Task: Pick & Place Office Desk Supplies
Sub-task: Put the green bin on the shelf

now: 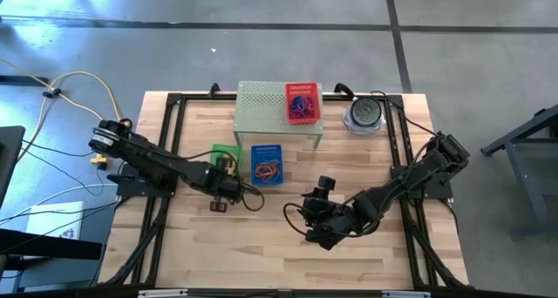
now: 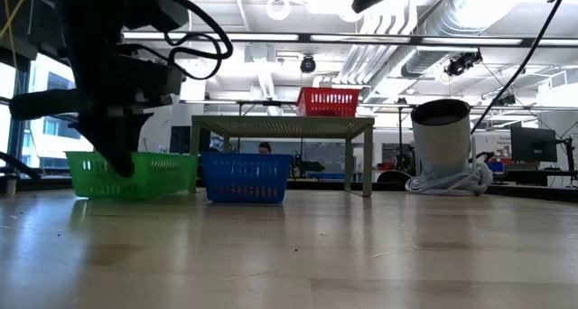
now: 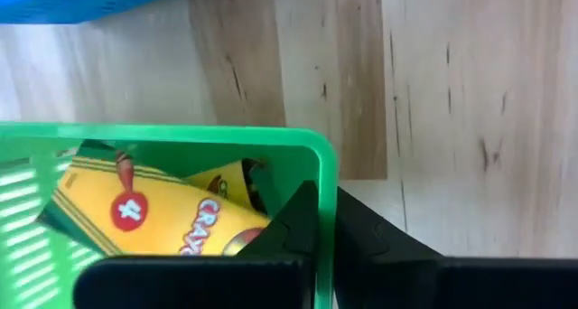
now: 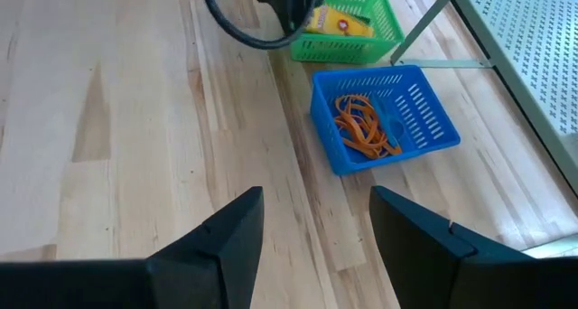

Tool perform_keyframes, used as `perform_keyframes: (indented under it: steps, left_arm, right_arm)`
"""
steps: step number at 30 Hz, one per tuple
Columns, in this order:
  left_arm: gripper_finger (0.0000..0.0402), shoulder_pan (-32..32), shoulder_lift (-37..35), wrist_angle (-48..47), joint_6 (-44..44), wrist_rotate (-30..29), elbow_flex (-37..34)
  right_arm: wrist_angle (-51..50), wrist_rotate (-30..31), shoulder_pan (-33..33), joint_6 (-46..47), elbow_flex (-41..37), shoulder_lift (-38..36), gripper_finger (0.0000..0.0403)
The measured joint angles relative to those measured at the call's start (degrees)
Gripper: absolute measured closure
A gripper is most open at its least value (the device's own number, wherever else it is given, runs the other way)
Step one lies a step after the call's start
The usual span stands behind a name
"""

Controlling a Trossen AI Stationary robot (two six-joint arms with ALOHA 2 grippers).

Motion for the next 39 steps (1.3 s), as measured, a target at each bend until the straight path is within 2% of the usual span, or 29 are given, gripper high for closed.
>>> perform_keyframes:
  steps: [5, 9, 17, 21, 24, 30, 33, 37, 39]
  left_arm:
    - [0.0398, -3.63, -0.18, -1.66, -3.36, 0.02, 0.80]
    - [0.0399, -7.08, -0.42, -7.45, -7.10, -0.63, 5.42]
    - [0.0400, -13.07, -0.42, -19.37, -9.43, -1.09, 22.48]
    - [0.0400, -13.33, -0.44, -23.72, -7.96, -6.22, 30.33]
    - [0.0400, -10.59, -0.20, -23.26, -5.80, -9.29, 35.29]
    - [0.0400, 0.11, 0.11, -17.05, 7.33, -9.16, 39.57]
    - [0.0400, 6.98, 0.13, -14.84, 13.39, -5.79, 39.63]
    - [0.0400, 15.66, 1.29, -11.71, 16.53, 1.18, 39.54]
    - [0.0400, 19.05, 2.04, -10.11, 18.19, 1.86, 39.50]
  right_arm:
    - [-0.08, -0.15, 0.00, 0.00, 0.00, 0.00, 0.0211]
    - [-0.06, -2.12, -0.02, 0.00, -0.02, 0.00, 0.0211]
    - [0.00, -2.94, 0.00, -0.34, -0.09, 0.46, 0.0211]
    - [0.03, -2.91, -0.02, -0.39, -0.11, 0.48, 0.0211]
    - [0.31, -2.86, 0.00, -0.39, -0.11, 0.48, 0.0211]
    - [2.10, -3.63, 0.00, 0.67, -0.11, 0.48, 0.0211]
    - [2.60, -5.47, -0.02, 1.49, -0.11, 0.48, 0.0211]
    - [3.55, -6.06, 0.37, 1.53, -0.11, 0.48, 0.0211]
    - [3.72, -6.02, 0.46, 1.53, -0.11, 0.48, 0.0211]
